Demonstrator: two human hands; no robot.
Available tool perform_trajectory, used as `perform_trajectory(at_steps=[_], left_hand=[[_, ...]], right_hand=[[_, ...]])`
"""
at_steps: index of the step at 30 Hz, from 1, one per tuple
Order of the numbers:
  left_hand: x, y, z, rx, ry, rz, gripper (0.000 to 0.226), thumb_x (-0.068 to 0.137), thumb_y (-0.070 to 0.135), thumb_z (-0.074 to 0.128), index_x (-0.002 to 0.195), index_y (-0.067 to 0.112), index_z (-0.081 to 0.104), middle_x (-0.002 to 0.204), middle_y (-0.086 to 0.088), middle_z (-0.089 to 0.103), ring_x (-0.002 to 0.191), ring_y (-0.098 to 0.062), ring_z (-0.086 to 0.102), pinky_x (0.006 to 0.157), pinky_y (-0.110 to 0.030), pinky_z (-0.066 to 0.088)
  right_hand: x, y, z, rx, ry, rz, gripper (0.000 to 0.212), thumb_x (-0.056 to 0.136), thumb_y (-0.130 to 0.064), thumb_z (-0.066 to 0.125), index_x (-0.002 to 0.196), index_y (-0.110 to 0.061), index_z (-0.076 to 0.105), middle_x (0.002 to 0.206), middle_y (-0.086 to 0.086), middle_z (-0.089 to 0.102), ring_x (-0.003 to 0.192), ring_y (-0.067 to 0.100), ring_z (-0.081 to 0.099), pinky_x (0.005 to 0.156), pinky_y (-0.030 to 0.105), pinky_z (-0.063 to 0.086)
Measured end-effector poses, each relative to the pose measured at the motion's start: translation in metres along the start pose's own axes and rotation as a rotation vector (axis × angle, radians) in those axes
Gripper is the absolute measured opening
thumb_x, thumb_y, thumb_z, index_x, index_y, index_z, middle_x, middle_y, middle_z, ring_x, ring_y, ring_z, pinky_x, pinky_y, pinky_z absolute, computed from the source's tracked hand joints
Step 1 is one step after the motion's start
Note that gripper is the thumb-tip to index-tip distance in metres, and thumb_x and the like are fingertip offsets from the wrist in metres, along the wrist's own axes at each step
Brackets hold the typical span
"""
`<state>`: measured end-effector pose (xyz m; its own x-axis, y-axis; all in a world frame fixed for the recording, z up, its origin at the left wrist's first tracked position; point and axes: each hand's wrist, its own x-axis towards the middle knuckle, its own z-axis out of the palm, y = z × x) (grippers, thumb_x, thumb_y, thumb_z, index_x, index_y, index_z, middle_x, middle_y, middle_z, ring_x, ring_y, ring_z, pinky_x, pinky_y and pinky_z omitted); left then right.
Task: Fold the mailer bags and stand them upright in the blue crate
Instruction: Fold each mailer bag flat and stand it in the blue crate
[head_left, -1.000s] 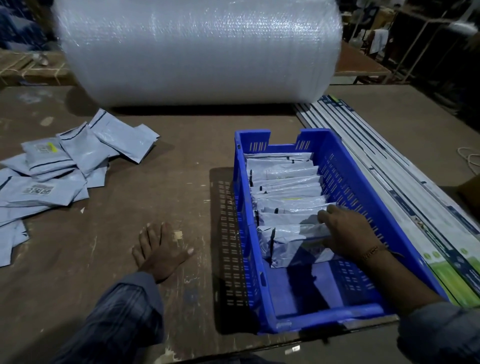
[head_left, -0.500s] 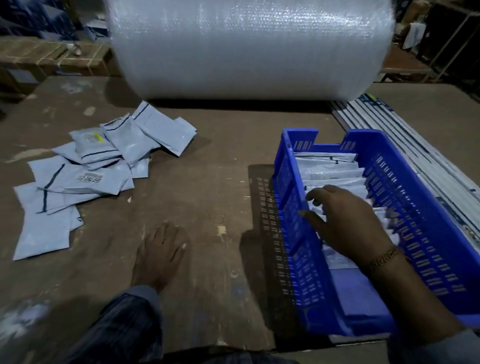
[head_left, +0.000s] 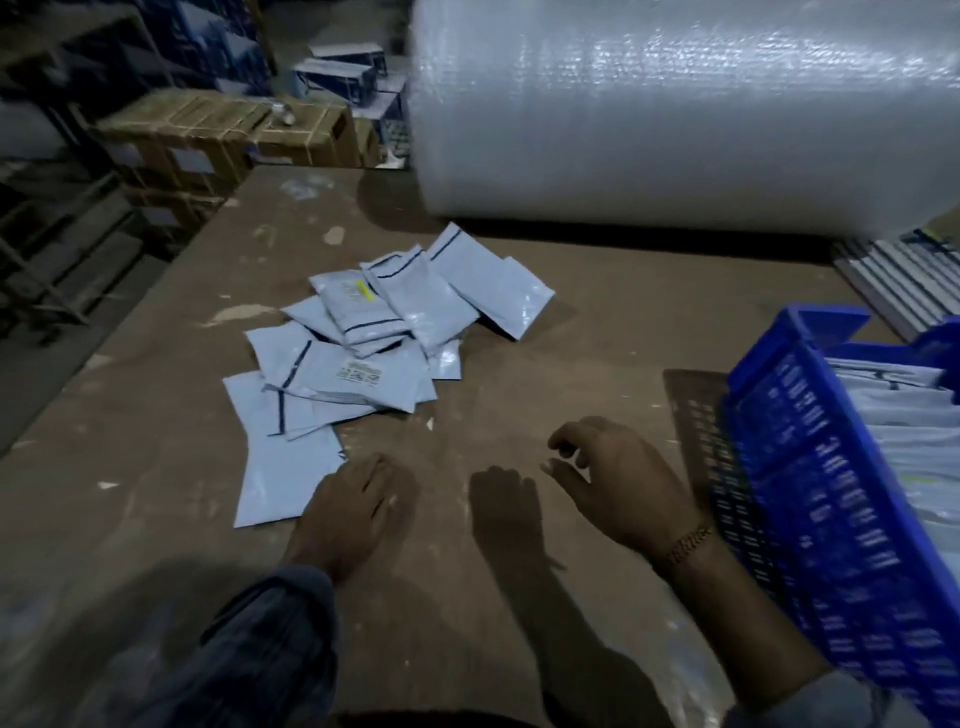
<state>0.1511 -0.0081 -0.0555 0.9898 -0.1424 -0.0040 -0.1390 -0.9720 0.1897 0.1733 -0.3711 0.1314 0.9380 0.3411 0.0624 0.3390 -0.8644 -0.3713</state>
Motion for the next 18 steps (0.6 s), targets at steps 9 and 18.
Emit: perform_trajectory(at_steps=[9,18], left_hand=[[-0.007,-0.002,-0.010,-0.202,0.090,0.009,0.058,0.109,0.048,0.027,0.153,0.020,0.054,0.157,-0.006,0.052,0.142,-0.031,0.049,0.114,-0.051,0.043],[-0.008,-0.001,-0.008,-0.191,0.154,0.004,0.049,0.107,0.038,0.045,0.154,0.027,0.046,0.158,0.000,0.048,0.144,-0.024,0.045,0.117,-0.048,0.039]], right_hand=[[0.114,-0.068,0.105,0.219,-0.026,0.004,0.024,0.089,-0.023,0.071,0.112,-0.019,0.070,0.102,-0.002,0.067,0.083,0.012,0.059,0.077,0.032,0.053],[0.186,-0.112,0.167,-0.485,-0.174,-0.116,0.024,0.071,-0.020,0.078,0.090,-0.019,0.064,0.084,0.003,0.064,0.069,0.027,0.066,0.056,0.032,0.033]])
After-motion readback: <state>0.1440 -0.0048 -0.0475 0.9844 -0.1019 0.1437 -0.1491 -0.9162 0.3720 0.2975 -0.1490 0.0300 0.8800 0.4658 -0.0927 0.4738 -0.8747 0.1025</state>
